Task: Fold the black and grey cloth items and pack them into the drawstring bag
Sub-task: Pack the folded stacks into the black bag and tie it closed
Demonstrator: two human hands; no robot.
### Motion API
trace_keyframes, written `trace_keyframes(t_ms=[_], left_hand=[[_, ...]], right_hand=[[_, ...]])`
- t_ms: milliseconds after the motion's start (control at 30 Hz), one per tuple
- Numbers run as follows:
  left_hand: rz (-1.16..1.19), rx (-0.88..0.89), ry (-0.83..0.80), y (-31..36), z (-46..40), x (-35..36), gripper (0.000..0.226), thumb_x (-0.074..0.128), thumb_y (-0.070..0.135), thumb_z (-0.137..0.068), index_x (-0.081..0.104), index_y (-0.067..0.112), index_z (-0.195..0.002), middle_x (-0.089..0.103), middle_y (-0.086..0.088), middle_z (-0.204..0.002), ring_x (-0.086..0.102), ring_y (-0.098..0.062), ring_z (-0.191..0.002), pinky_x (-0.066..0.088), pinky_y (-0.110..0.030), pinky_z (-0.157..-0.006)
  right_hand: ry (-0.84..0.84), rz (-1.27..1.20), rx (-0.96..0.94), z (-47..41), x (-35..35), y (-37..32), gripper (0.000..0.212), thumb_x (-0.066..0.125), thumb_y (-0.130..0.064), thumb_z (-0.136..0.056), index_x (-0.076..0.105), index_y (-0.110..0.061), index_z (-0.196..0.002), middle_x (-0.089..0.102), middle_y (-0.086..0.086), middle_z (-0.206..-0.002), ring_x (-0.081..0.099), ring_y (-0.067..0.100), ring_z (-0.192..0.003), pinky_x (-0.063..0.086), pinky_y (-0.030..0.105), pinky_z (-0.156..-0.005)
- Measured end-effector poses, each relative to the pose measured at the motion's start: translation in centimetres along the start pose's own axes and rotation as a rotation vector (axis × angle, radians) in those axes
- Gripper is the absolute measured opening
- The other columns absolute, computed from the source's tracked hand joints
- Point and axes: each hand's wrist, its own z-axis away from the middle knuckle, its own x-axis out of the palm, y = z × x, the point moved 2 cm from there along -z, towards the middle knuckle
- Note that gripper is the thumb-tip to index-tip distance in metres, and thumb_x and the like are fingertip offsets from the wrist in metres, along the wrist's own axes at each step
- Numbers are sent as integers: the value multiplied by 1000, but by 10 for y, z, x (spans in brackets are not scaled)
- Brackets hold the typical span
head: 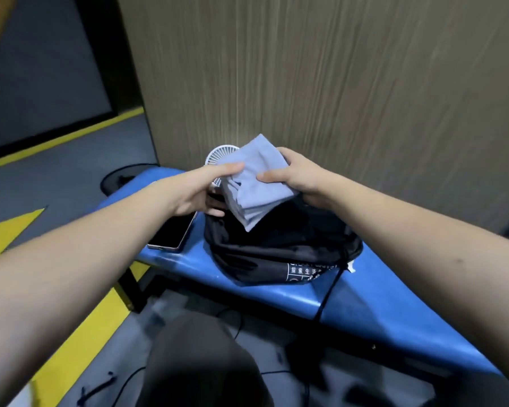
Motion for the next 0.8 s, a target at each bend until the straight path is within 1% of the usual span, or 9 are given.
trace_keyframes(t_ms=[67, 167, 233, 300, 400, 533, 600, 700, 800], left_hand=[[88, -18, 6, -10, -5, 2, 40, 63, 53, -89, 66, 27, -118, 73, -4, -99, 71, -26, -92, 53, -47, -96], [159, 30, 43, -21, -15, 16, 27, 67, 32, -93, 66, 21, -118, 75, 2, -95, 70, -17, -87, 59, -36, -77], [216, 57, 127, -27, -23, 23, 27, 72, 14, -89, 60, 17, -112, 77, 2, -95, 71, -16, -91, 59, -34, -79], [273, 60, 182, -35, -33, 24, 44, 78, 10, -82, 53, 16, -118, 73, -6, -111, 71, -19, -100, 58, -37, -90], [345, 13, 143, -42, -40, 21, 62, 80, 23, -81, 49, 19, -134, 70, -10, -122, 71, -22, -106, 60, -37, -86], [364, -7, 47, -39, -31, 23, 55, 75, 30, -85, 55, 15, -134, 69, -11, -125, 70, -25, -108, 60, -35, -76], [313, 28, 170, -38, -35, 17, 65, 80, 21, -78, 49, 20, -135, 67, -9, -127, 68, -22, -111, 58, -38, -89], [16, 15, 256, -52, -51, 6, 94, 94, 34, -49, 49, 42, -131, 57, -8, -133, 59, -22, -122, 51, -42, -101], [-139, -18, 255, -53, -43, 10, 67, 79, 27, -60, 52, 47, -118, 42, -7, -133, 43, -17, -124, 41, -32, -102]], right_hand=[[-22, -23, 9, -10, 11, 11, 50, 78, -9, -79, 58, -17, -124, 71, 8, -121, 69, 22, -109, 55, 41, -96], [-26, -10, 93, -24, 24, 30, 78, 86, -21, -63, 52, -15, -133, 71, 7, -122, 70, 24, -110, 53, 48, -100], [-61, -18, 140, -26, 29, 38, 71, 83, -18, -63, 57, -9, -129, 73, 10, -117, 71, 27, -107, 53, 50, -100], [-78, -67, 161, -25, 32, 41, 55, 77, -9, -74, 61, -4, -126, 73, 14, -117, 70, 30, -109, 52, 48, -101], [-119, -240, 132, -23, 30, 48, 37, 62, 3, -90, 61, -2, -127, 70, 18, -122, 67, 31, -112, 51, 45, -103], [-120, -385, 109, -23, 32, 52, 39, 57, 6, -92, 59, -3, -129, 68, 18, -126, 66, 30, -114, 52, 42, -102], [-100, -275, 121, -29, 33, 57, 44, 67, 0, -85, 60, -3, -129, 69, 16, -124, 67, 29, -113, 53, 41, -100], [-78, -4, 159, -31, 32, 60, 71, 83, -16, -61, 61, -7, -128, 73, 8, -118, 69, 23, -111, 52, 44, -101], [-72, 182, 152, -29, 34, 59, 68, 82, -25, -61, 62, -9, -124, 74, 6, -115, 71, 18, -106, 56, 42, -96]])
